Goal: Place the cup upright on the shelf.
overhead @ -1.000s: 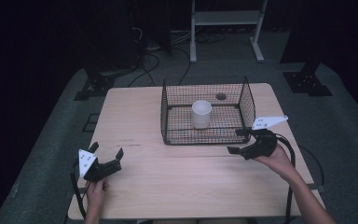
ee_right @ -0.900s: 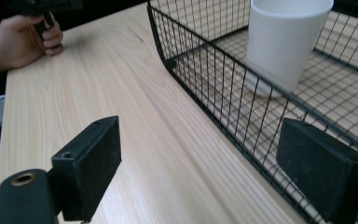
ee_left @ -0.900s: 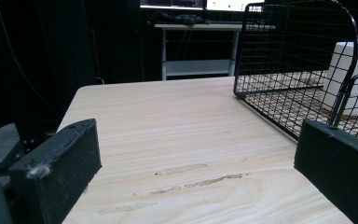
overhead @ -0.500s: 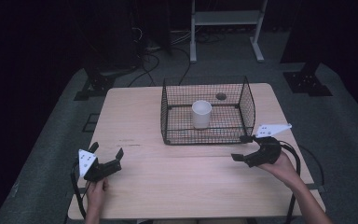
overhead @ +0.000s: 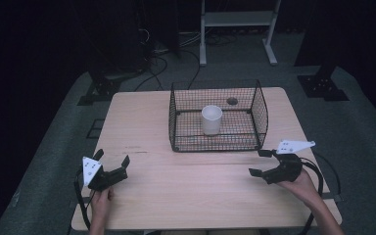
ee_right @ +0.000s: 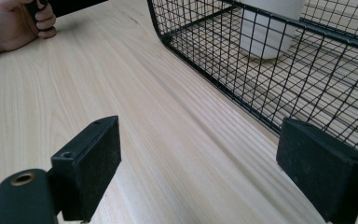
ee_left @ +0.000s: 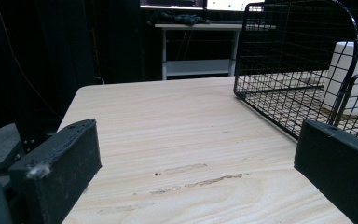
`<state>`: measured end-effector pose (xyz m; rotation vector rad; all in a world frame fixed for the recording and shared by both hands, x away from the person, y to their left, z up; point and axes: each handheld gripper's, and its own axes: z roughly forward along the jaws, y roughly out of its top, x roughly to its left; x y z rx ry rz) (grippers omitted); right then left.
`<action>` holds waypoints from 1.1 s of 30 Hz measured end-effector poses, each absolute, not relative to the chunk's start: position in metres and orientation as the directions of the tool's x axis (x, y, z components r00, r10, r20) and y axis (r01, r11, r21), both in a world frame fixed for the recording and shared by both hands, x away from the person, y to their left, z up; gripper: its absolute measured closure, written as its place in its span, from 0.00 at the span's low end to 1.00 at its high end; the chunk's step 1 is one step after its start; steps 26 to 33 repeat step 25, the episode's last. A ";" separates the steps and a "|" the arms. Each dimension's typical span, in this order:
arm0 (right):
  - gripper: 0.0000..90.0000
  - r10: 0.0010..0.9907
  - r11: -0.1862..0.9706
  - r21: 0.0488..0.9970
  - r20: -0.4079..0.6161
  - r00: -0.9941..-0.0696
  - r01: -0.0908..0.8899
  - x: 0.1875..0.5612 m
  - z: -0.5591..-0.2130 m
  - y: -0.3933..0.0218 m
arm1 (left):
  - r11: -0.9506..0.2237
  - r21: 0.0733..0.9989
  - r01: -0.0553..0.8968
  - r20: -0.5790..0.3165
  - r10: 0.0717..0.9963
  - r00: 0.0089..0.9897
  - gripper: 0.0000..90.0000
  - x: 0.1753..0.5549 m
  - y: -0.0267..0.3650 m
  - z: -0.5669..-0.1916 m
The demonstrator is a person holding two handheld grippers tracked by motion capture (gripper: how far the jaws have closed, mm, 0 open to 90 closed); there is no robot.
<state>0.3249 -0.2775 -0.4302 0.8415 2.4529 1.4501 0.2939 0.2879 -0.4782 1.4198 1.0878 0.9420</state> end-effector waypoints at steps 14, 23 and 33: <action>0.14 0.598 0.295 0.883 0.126 -0.791 0.364 0.297 -0.445 -0.295 | -0.019 0.992 0.124 -0.015 0.962 0.272 0.00 0.294 0.288 -0.478; 0.14 0.651 0.236 0.909 0.114 -0.751 0.343 0.275 -0.453 -0.297 | -0.015 0.992 0.124 -0.019 0.963 0.270 0.00 0.294 0.288 -0.478; 0.14 0.649 0.247 0.909 0.102 -0.754 0.336 0.272 -0.452 -0.296 | -0.012 0.992 0.125 -0.022 0.963 0.270 0.00 0.294 0.289 -0.478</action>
